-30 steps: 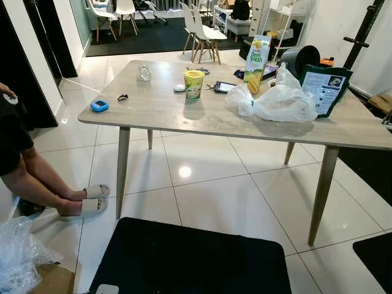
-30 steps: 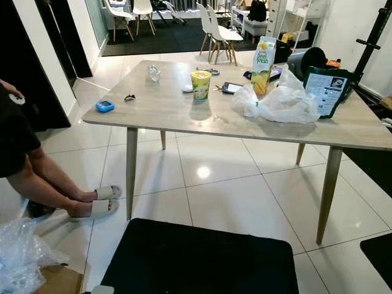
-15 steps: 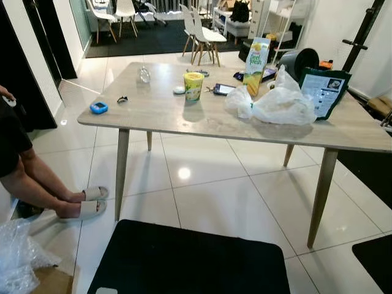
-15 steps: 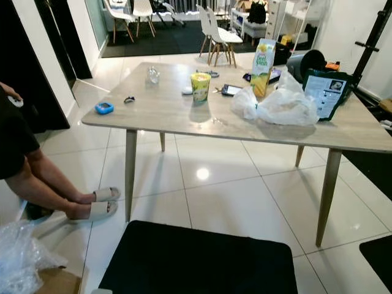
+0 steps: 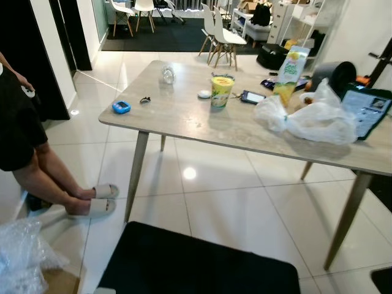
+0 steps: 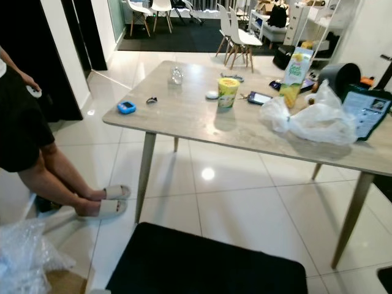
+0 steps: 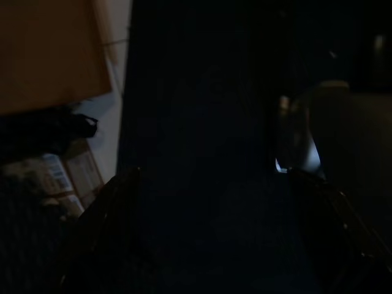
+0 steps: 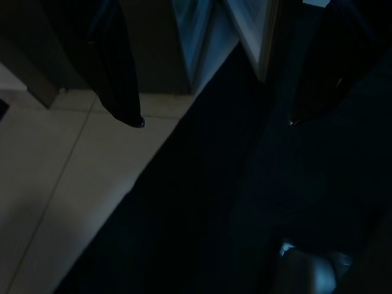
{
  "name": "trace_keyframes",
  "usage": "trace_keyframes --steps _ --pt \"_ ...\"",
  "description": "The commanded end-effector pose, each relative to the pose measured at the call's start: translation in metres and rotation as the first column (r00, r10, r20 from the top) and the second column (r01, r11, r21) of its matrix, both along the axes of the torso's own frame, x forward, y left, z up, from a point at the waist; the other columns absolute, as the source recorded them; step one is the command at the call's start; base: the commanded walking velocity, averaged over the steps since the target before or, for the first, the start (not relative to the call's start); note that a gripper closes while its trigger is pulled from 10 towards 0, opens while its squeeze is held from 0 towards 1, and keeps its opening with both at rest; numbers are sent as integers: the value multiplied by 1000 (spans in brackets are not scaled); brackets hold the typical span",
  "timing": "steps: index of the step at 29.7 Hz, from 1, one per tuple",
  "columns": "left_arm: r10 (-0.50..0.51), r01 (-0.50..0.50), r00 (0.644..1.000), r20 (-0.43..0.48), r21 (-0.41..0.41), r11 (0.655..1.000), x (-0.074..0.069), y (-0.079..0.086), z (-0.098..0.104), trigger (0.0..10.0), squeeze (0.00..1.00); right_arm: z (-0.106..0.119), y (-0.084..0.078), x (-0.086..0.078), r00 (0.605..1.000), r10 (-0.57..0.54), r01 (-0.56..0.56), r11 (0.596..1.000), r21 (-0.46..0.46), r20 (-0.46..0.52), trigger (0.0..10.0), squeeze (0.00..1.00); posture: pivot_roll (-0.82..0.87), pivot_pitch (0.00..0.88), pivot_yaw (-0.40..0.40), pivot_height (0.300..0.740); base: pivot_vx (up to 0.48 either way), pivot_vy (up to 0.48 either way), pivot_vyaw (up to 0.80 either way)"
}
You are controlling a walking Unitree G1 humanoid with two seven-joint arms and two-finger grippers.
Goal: Restocking fridge
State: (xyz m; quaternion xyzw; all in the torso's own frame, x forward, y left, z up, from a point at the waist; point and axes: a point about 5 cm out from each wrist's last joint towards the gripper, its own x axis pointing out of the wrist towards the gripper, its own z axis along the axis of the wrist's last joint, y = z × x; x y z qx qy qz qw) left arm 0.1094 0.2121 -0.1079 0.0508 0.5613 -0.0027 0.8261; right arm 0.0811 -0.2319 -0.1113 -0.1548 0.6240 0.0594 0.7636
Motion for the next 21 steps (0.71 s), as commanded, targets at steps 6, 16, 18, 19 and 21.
trace_keyframes --steps 6,16,18,19,21 --pt "-8 8 1000 -4 -4 1000 0 -1 0 10000 0 0 -1 0 1000 -14 14 1000 -3 -3 10000 0 56 0 -5 740 259 0 -131" --pt "-10 10 1000 -5 -5 1000 0 -1 0 10000 0 0 0 0 1000 -17 17 1000 1 -6 10000 0 58 0 -5 740 256 0 -788" --pt "-11 11 1000 -5 -5 1000 0 -1 0 10000 0 0 0 0 1000 -19 19 1000 3 -3 10000 0 58 0 -4 740 255 0 -788" --pt "-11 11 1000 -5 -5 1000 0 -1 0 10000 0 0 0 0 1000 -19 19 1000 3 -3 10000 0 58 0 -4 740 255 0 -788" --pt "-11 11 1000 -5 -6 1000 0 -1 0 10000 0 0 0 1 1000 -26 26 1000 8 6 10000 0 59 0 -5 740 247 0 0"
